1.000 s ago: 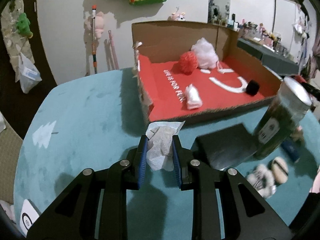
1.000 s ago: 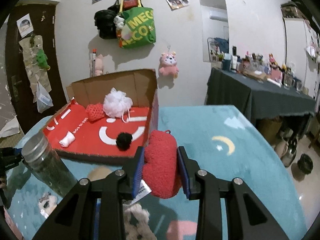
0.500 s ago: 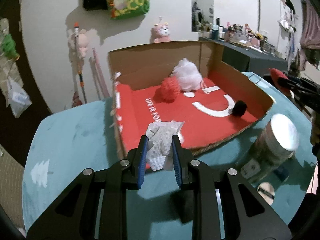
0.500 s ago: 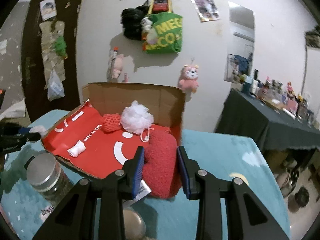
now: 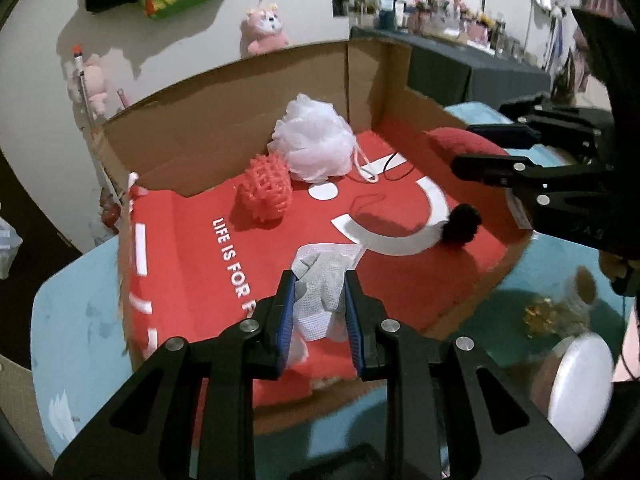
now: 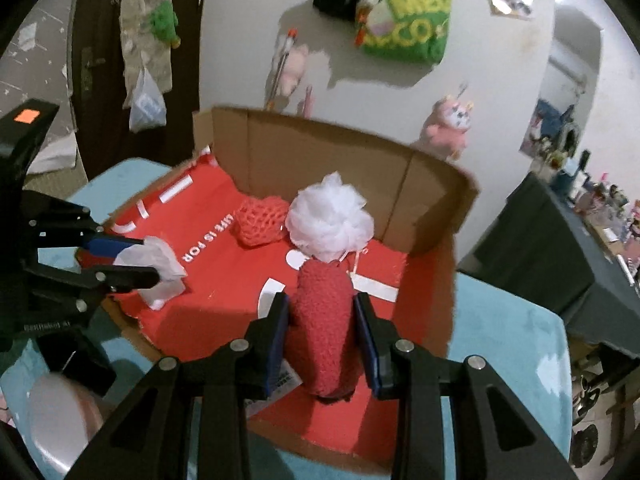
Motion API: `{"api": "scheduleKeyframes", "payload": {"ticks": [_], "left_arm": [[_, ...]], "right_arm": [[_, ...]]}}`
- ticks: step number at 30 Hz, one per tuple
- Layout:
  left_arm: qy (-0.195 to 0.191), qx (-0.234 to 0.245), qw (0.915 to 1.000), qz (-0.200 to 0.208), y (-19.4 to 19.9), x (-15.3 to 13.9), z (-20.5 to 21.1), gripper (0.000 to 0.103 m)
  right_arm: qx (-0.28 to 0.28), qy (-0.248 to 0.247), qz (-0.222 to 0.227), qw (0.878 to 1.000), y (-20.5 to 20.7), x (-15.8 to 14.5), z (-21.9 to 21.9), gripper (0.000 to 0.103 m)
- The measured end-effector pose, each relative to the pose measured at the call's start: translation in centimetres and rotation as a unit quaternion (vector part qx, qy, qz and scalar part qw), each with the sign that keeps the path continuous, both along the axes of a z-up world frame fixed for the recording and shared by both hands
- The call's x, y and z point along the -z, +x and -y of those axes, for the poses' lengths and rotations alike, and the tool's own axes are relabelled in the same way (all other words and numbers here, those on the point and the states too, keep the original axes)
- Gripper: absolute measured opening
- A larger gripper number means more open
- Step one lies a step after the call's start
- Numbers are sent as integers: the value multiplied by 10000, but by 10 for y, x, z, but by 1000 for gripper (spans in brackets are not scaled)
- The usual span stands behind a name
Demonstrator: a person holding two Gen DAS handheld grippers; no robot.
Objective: Organize soft objects
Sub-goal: 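Lower both tools into the box and open them to release the items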
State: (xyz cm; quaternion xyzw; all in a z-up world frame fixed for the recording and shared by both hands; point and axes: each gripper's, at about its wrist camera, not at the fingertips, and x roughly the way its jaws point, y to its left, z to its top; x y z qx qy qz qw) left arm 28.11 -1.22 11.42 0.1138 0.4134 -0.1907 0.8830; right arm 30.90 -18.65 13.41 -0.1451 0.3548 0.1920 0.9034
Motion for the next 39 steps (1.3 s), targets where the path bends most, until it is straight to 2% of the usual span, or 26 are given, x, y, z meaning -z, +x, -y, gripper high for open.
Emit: {"api": "scheduleKeyframes", "payload": {"ticks": [5,11,18,26,39], "left_arm": [[369,-67,9992,-168,31,11,12,22],[776,-359,9952,-471,71,34,11,22],[876,-599,9919,-697,94,42,-3,22],[1081,-536,9881,-952,105,56,-3,22],[1101,-491,9883,-932,107,58,-2,23]], "right_arm": [[115,-291,-377,9988,37,16,-7,35],[415,-804,-697,9935,72,41,-9,35],[535,-1092,-1050,9870,96,62,-10,35],[678,-1210,-1450,9797,110,74,-9,36],[764,-1314,-1649,9745,118,86,-3,38]]}}
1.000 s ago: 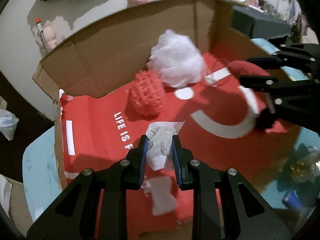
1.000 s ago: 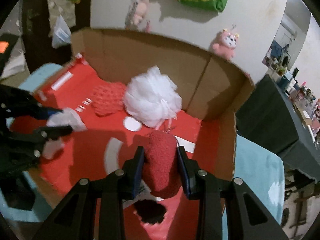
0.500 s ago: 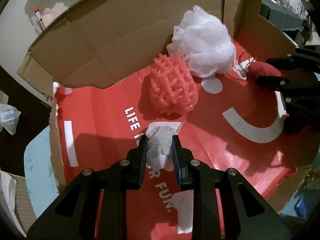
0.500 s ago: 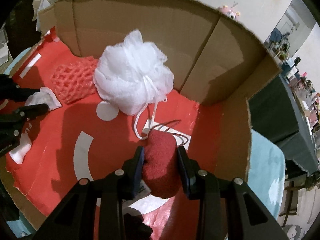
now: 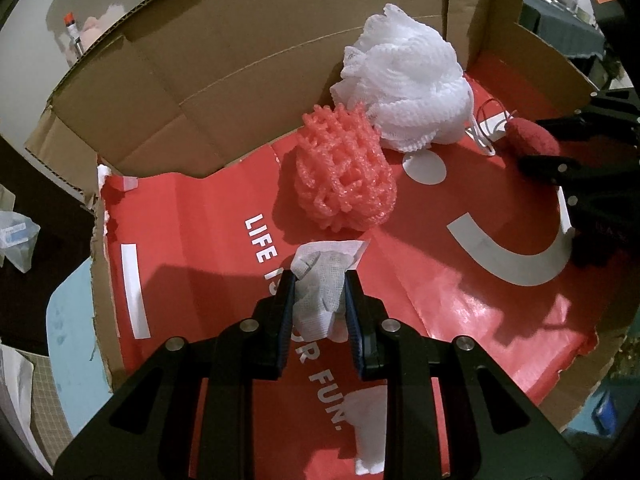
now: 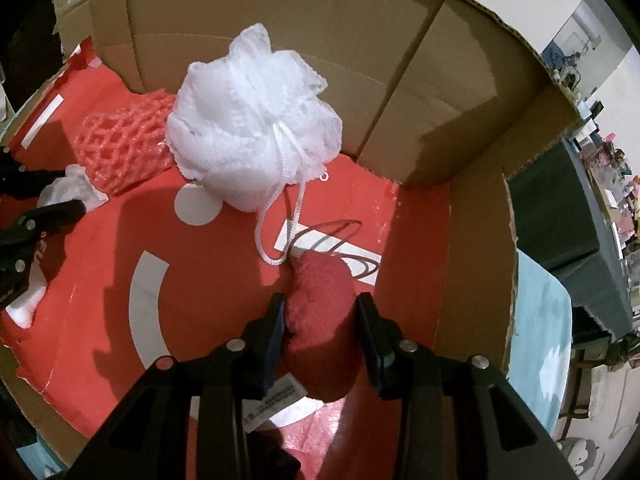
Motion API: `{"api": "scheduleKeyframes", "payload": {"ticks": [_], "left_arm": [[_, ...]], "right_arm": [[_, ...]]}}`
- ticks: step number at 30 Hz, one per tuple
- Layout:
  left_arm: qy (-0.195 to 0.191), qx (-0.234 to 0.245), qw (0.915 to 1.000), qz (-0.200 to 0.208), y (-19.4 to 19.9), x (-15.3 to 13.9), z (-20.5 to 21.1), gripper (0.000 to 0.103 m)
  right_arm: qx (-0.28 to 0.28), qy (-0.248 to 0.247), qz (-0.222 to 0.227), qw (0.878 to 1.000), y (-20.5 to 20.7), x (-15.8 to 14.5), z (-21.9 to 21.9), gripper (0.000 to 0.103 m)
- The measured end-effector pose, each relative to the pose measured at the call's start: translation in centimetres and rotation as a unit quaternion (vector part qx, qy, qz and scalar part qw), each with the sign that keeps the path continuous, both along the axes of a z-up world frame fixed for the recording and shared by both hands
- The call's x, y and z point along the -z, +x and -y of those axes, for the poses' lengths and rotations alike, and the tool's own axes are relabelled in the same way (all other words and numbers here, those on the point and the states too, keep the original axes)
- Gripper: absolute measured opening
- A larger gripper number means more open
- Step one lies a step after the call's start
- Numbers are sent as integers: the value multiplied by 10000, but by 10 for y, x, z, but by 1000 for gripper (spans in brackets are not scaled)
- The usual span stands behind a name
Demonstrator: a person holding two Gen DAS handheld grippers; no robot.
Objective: Organize soft objects
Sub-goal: 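Lower both tools into the box and open them to release the items, then withdraw both tools from the box back toward the table items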
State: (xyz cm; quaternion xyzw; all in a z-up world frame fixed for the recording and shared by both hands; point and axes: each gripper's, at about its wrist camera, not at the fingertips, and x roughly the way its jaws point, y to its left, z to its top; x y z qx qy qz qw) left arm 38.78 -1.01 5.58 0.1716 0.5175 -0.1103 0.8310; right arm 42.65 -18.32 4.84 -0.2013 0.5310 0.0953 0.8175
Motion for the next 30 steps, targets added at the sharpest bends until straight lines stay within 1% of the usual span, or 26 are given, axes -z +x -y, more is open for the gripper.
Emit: {"api": "scheduleKeyframes", "payload": {"ticks": [2,4,6,7,9,10,15,19,21,24,27,30], "left_arm": [[-6,1,10000,-1,0,0,-1,23],[-25,4,10000,-22,3,-1,1,24],[-50,20,10000,-10,5,3,0,27],[-74,20,10000,-24,5,3,0,31],[-156,-4,9998,-81,6,2,-2,50],[-166,-15,9998,-97,6,3,-3,63],[-172,83,9998,88,1,-5,-2,63],[-273,26,9995,130,-2,-13,-4,63],[-304,26,9993,233,-8,-20,-5,64],[-467,11,9983,351,-19,-34,-7,64],[-672,-21,9963,533,-37,-51,-8,71],[-898,-20,9928,797,-65,-70,-11,74]], "right_arm": [[-23,-12,-7,10000,0,0,0,39],[-48,-14,-33,10000,2,0,0,44],[-58,-8,-29,10000,1,-2,-2,46],[-61,12,-43,10000,0,-2,-2,48],[-81,54,-53,9999,-2,-3,-3,49],[-93,56,-59,9999,-1,-3,-2,51],[-135,160,-26,9998,-7,-7,-6,57],[-178,328,104,9992,-13,-23,-2,66],[-171,416,215,9988,-20,-34,2,69],[-157,558,385,9976,-33,-55,1,74],[-162,638,592,9961,-49,-75,-1,77],[-190,767,865,9931,-70,-98,2,87]]}}
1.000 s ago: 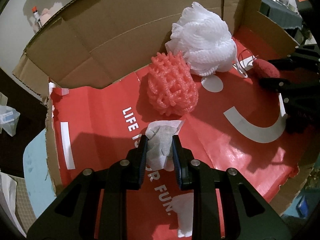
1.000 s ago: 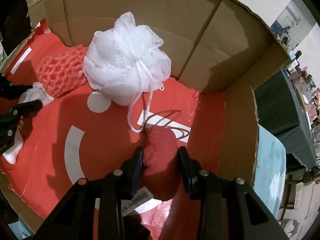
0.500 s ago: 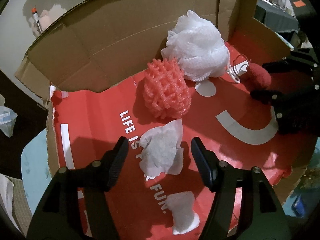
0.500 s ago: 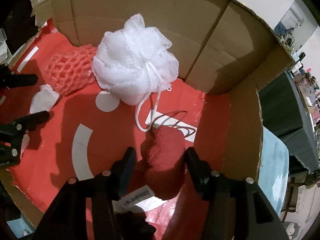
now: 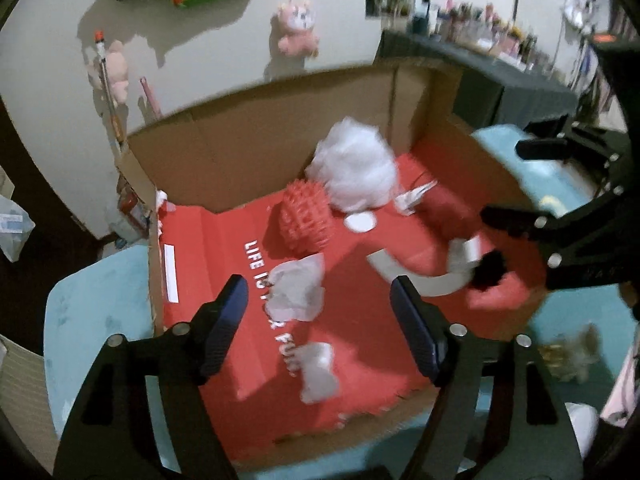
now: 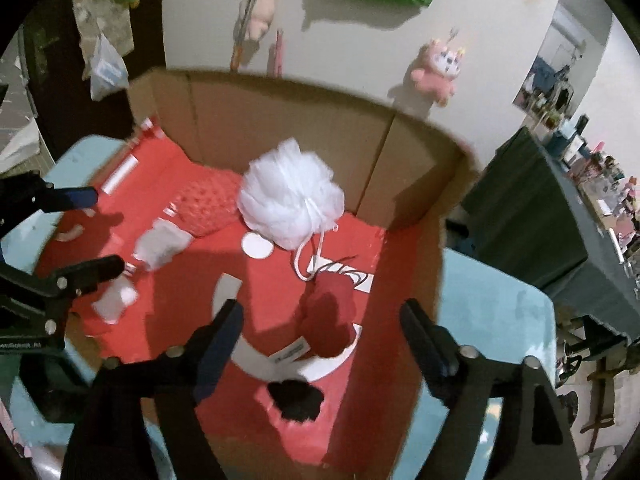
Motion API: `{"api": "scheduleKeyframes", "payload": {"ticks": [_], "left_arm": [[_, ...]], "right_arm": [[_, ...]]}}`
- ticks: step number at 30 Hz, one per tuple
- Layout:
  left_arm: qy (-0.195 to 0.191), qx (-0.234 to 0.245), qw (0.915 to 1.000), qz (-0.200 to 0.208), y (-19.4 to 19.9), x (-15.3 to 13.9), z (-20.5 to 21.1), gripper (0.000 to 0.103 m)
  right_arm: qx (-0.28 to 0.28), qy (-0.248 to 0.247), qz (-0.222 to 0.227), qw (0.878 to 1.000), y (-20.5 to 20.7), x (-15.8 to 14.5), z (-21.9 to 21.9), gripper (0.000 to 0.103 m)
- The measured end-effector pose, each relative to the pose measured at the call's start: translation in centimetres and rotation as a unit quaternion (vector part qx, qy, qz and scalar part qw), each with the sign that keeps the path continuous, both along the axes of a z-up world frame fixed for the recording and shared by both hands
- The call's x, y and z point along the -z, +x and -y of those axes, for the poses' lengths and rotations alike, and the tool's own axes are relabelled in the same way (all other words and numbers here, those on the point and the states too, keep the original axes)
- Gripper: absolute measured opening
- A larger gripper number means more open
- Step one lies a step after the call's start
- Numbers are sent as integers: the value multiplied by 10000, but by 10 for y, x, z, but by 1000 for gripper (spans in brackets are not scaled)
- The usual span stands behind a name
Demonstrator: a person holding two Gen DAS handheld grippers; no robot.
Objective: Organize soft objects
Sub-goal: 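Withdraw both tools from the box back toward the table items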
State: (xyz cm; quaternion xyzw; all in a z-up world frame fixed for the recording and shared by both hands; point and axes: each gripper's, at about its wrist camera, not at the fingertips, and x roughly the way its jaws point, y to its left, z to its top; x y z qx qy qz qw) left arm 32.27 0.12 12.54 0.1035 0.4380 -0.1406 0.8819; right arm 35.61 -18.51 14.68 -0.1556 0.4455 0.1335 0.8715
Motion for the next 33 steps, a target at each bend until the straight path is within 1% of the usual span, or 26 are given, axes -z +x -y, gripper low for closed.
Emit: {"api": "scheduleKeyframes", "payload": {"ticks": [1,2,6,8,13,17,22,24,26,29,33], "left_arm": [[-106,14,9999,82,-9,-6,0,77],[-223,32,9996,183,-19,-14,-1,79],[-507,-2,9968,615,-53,-47,2,83],[-564,-1,9947,856,-74,-61,4,88],[-635,-38,9875,1440,-119,-83,7,89],[-703,-106,9802,1850,-162,-94,8,94],[-990,-215,9697,2221,-210,-98,8,95],[-991,-240,9664,2360,-229,-96,10,95],[-1045,-265,9633,2457,-247,-93,11,97],[-1130,-367,9580,2611,-275,-84,12,98],[-1138,-463,9559,2667,-298,-66,16,98]], "right_arm": [[-24,64,100,9999,-7,-9,-2,91],[-48,141,173,9997,-14,-15,-3,92],[-98,370,596,9975,-51,-36,7,97],[-82,396,883,9953,-74,-49,11,99],[-46,755,1460,9864,-133,-81,22,103],[-30,943,1997,9753,-183,-97,32,103],[-48,1327,2453,9603,-243,-101,44,103],[-41,1448,2548,9561,-265,-99,48,103],[-2,1483,2704,9512,-285,-94,49,103],[80,1419,2938,9452,-313,-86,50,103],[244,1383,3126,9395,-342,-69,52,103]]}}
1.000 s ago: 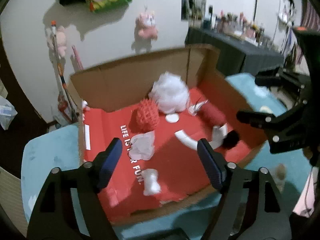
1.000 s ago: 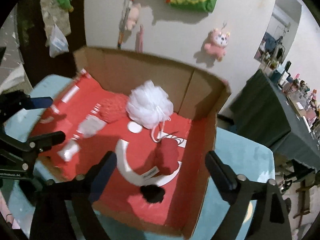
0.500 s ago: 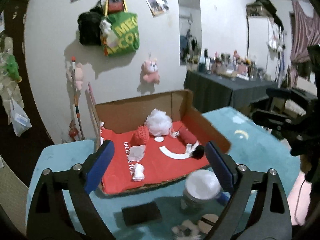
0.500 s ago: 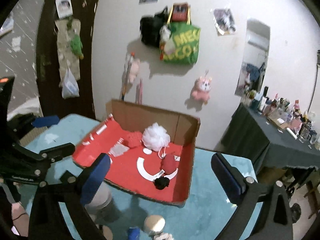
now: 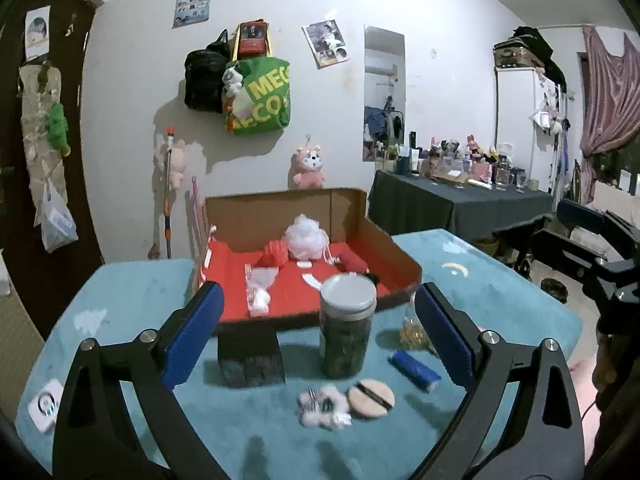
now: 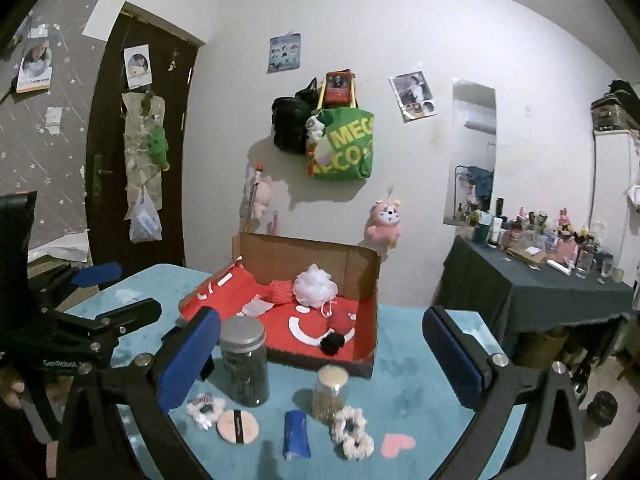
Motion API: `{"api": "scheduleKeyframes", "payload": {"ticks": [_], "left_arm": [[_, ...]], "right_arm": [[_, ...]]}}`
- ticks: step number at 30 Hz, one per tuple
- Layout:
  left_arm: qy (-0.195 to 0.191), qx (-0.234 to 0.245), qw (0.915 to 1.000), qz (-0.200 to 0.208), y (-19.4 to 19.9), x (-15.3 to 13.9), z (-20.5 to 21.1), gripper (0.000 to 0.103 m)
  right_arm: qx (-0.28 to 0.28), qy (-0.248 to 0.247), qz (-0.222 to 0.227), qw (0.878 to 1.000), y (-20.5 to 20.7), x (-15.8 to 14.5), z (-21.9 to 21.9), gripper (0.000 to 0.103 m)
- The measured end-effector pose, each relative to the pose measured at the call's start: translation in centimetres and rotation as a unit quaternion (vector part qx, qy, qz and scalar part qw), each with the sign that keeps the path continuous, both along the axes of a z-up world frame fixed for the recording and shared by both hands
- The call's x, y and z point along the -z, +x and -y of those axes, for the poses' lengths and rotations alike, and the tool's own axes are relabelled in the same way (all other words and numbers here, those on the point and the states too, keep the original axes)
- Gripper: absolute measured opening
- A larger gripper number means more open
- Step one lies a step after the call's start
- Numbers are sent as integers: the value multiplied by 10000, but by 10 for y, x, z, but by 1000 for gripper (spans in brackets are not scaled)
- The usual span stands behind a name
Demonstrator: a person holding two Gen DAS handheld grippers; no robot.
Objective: Organize soft objects
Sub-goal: 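Withdraw both tools from the box back toward the table items, then grasp the white fluffy plush with the left tool while the right tool grasps the blue tube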
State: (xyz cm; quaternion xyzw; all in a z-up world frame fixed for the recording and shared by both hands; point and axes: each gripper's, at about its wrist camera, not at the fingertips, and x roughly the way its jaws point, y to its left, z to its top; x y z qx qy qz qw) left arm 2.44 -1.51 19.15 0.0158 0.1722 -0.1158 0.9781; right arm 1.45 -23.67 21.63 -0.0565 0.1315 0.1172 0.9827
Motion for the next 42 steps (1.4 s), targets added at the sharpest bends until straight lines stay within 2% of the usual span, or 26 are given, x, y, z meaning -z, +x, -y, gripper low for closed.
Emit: {"api": "scheduleKeyframes", "payload": {"ticks": [8,16,27,32,42], "left_arm": [[132,-302,9994,94,-28,32,4,98],[139,-427,9988,-180,-28,67,3,98],[220,-489,9956,-770,-12,108,3,98],[201,-473,9926,-1096,-3,126,1,98],[210,-458,9882,-1443,11,145,0,98]], "right_arm": [[169,141,-198,9996,-19,41,3,103],[368,103,-468,9982,-14,79,1,103],[386,-28,-1033,9939,4,126,-8,103],[360,19,-1241,9916,10,140,-7,103],[313,114,-1544,9874,20,152,-4,103]]}}
